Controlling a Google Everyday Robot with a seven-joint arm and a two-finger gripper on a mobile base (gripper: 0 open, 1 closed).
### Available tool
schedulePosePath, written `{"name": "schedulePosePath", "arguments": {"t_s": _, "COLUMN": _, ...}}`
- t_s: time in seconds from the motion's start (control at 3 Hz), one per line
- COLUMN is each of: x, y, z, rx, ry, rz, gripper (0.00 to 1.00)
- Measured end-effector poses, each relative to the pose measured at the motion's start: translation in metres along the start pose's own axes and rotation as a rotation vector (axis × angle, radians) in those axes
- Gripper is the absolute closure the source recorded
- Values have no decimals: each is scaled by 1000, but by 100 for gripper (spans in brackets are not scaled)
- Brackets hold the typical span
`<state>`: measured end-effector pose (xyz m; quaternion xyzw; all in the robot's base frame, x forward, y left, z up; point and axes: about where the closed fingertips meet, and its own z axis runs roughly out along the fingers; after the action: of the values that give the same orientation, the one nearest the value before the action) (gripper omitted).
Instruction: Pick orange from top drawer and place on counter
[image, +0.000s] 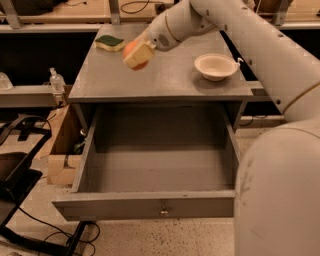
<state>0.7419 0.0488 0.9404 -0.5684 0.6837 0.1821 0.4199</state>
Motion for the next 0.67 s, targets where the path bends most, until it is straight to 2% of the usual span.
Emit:
{"name": "schedulePosePath", "arguments": {"t_s": 0.33, "x": -20, "y": -33, "z": 36, "rx": 93, "ry": -113, "rz": 32, "gripper": 100}}
{"name": "schedulePosePath", "arguments": {"t_s": 0.67, "x": -12, "y": -52, "z": 72, "rx": 141, "ry": -172, "rz": 55, "gripper": 100}}
